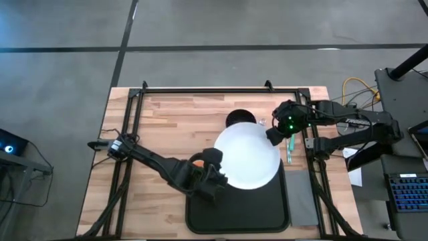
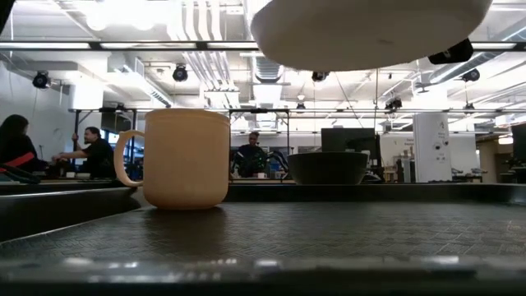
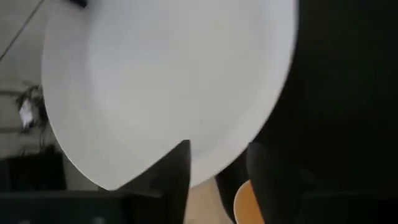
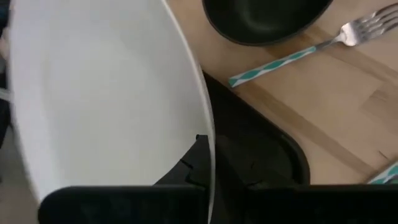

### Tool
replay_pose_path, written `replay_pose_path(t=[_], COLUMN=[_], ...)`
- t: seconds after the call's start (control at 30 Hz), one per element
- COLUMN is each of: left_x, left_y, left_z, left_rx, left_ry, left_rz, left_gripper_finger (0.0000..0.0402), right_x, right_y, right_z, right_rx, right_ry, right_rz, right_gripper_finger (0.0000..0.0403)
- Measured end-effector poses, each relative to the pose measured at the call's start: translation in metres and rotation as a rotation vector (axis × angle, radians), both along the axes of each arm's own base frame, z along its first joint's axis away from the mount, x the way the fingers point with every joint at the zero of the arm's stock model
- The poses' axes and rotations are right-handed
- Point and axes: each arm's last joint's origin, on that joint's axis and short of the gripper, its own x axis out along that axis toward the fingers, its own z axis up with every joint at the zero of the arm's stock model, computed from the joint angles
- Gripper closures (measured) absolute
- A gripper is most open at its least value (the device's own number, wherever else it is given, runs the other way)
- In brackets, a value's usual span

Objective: Set up tray
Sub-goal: Put the white plate on the bottom right of the yellow cup on the black serving tray

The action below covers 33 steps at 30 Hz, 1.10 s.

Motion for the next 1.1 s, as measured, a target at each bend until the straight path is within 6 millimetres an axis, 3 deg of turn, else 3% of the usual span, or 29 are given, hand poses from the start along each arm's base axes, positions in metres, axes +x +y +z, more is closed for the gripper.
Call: replay_pose_path(t=[0.17,0.37,0.53,0.7,0.87,1.1], left_x=[-0.017,-0.041,-0.054,-0.063,-0.07,-0.075], left_y=[-0.011,-0.033,-0.052,-0.064,-0.072,-0.079], left_z=[0.002,0.009,0.01,0.01,0.01,0.01], left_rx=[-0.002,-0.144,-0.262,-0.381,-0.467,-0.523], left_ry=[-0.001,-0.083,-0.148,-0.208,-0.252,-0.276], left_rz=[0.073,0.202,0.304,0.422,0.508,0.559], left_gripper_finger=[0.0214,0.0203,0.0203,0.0203,0.0202,0.0202], right_x=[0.003,0.012,0.018,0.031,0.047,0.062], right_y=[0.014,0.044,0.068,0.087,0.095,0.102], right_z=[-0.003,-0.018,-0.046,-0.076,-0.11,-0.138], right_rx=[0.028,0.052,0.078,0.129,0.155,0.124], right_ry=[0.019,0.093,0.184,0.143,0.119,0.201], right_rz=[0.041,0.103,0.148,0.146,0.126,0.157], right_gripper_finger=[0.0392,0.0392,0.0392,0.0392,0.0392,0.0392])
